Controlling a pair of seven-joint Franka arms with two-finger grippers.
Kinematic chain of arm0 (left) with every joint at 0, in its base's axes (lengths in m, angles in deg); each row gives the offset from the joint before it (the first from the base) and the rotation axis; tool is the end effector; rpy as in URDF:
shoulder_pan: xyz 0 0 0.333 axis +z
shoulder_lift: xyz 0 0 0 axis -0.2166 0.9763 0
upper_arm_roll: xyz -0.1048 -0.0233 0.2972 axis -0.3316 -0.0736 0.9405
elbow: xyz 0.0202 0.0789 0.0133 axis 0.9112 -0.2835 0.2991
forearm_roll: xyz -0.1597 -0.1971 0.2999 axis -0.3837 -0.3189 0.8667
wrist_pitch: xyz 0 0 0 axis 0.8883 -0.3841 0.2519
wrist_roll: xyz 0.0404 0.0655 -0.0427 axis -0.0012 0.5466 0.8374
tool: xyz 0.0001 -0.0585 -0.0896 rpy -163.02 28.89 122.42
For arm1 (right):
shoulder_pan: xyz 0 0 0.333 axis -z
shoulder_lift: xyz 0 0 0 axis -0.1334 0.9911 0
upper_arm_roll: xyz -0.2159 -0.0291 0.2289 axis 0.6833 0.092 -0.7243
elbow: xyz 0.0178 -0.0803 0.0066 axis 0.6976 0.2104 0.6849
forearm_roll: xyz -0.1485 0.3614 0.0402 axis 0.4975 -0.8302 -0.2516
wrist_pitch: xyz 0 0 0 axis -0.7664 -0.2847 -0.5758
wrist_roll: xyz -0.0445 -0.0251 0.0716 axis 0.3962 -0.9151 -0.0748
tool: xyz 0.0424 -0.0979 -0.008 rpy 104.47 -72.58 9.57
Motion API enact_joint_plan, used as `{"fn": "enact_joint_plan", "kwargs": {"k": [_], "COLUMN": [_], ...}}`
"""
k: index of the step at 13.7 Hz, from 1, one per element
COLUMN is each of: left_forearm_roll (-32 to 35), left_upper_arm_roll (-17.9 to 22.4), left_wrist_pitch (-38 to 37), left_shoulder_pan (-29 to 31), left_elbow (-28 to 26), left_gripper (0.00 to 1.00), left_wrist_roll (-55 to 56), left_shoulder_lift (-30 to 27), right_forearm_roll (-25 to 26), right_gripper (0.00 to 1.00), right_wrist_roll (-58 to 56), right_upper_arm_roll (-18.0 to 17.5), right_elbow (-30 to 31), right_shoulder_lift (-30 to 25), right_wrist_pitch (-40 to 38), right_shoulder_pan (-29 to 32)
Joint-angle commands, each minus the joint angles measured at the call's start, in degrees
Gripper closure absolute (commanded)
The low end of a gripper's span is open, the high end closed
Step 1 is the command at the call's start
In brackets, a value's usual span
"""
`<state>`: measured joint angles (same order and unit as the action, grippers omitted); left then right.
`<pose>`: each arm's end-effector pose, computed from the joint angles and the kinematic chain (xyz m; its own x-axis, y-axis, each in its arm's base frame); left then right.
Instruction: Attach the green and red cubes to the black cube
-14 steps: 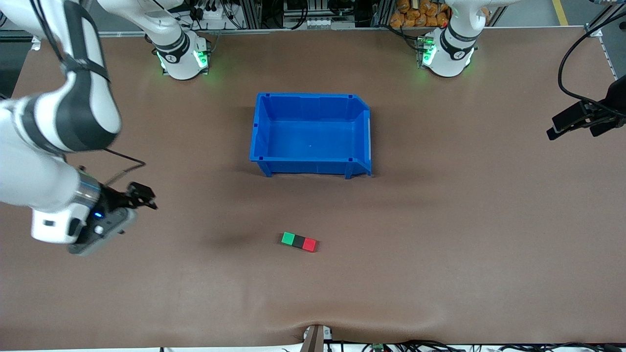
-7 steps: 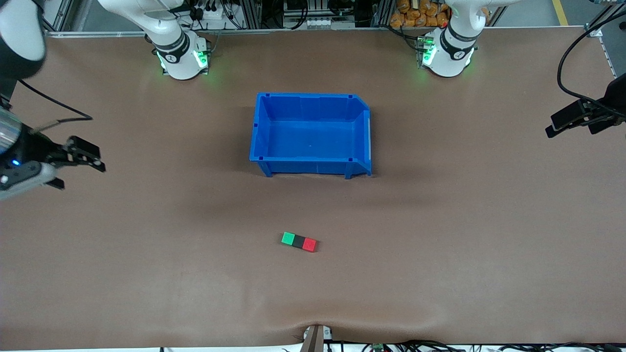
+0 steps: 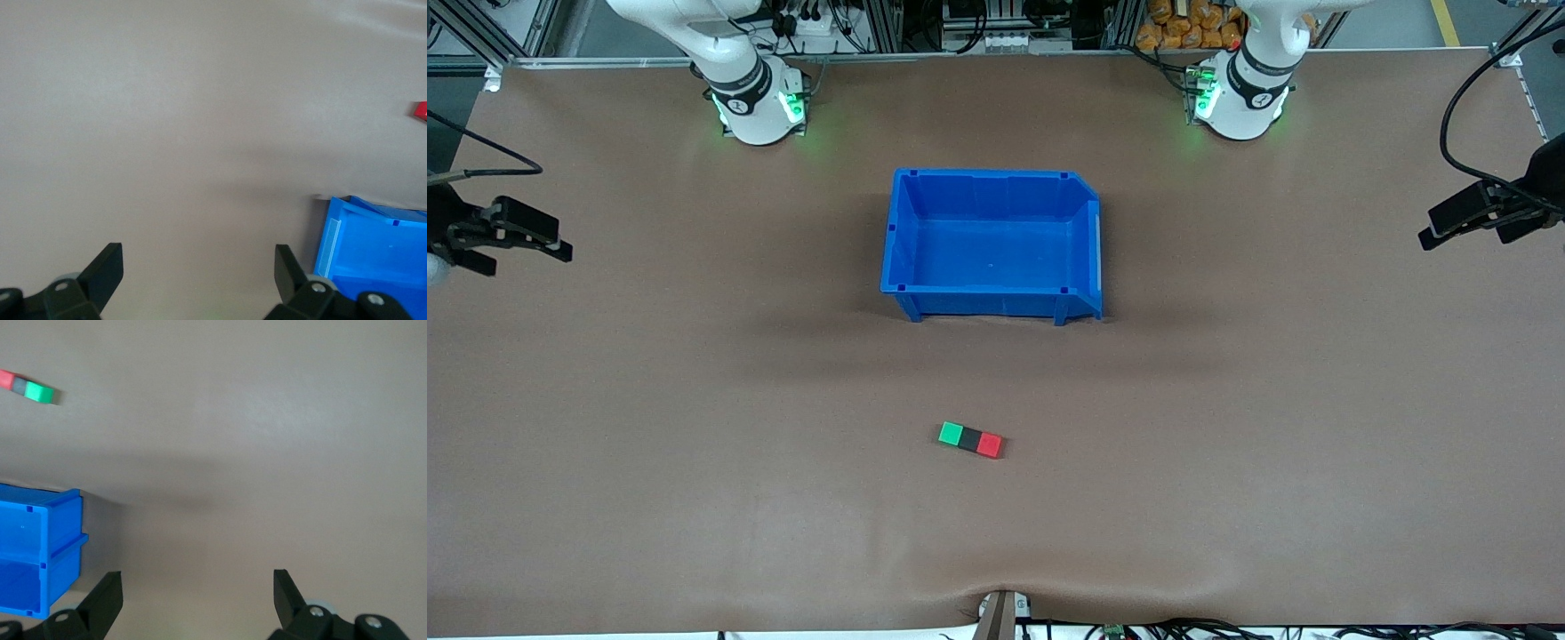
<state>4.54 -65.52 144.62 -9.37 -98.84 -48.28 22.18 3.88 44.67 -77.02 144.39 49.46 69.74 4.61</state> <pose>0.5644 -0.0097 0.6498 0.9935 0.1100 0.0298 0.1087 -0.9932 0.0409 0.5724 -0.0197 0.6305 0.9944 0.0835 -0.0647 0.0784 -0.9938 -0.0789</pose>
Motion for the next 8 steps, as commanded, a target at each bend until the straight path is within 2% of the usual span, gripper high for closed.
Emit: {"fn": "enact_joint_plan", "kwargs": {"k": [1, 8], "left_forearm_roll": [1.0, 1.0], "left_upper_arm_roll": [-0.7, -0.6], "left_wrist_pitch": [-0.9, -1.0], "left_shoulder_pan": [0.5, 0.6], "left_elbow": [0.2, 0.2], "left_gripper": [0.0, 0.0], "left_wrist_roll": [0.3, 0.2], "left_shoulder_lift": [-0.5, -0.5], "right_forearm_roll": [1.5, 2.8], "right_gripper": [0.0, 0.0], "right_wrist_roll": [5.5, 6.9], "right_upper_arm_roll": [-0.8, -0.5], "right_elbow": [1.8, 1.0], "right_shoulder_lift": [-3.6, -4.6], "right_wrist_pitch": [-2.9, -7.5], "right_shoulder_pan": [0.2, 0.3]}}
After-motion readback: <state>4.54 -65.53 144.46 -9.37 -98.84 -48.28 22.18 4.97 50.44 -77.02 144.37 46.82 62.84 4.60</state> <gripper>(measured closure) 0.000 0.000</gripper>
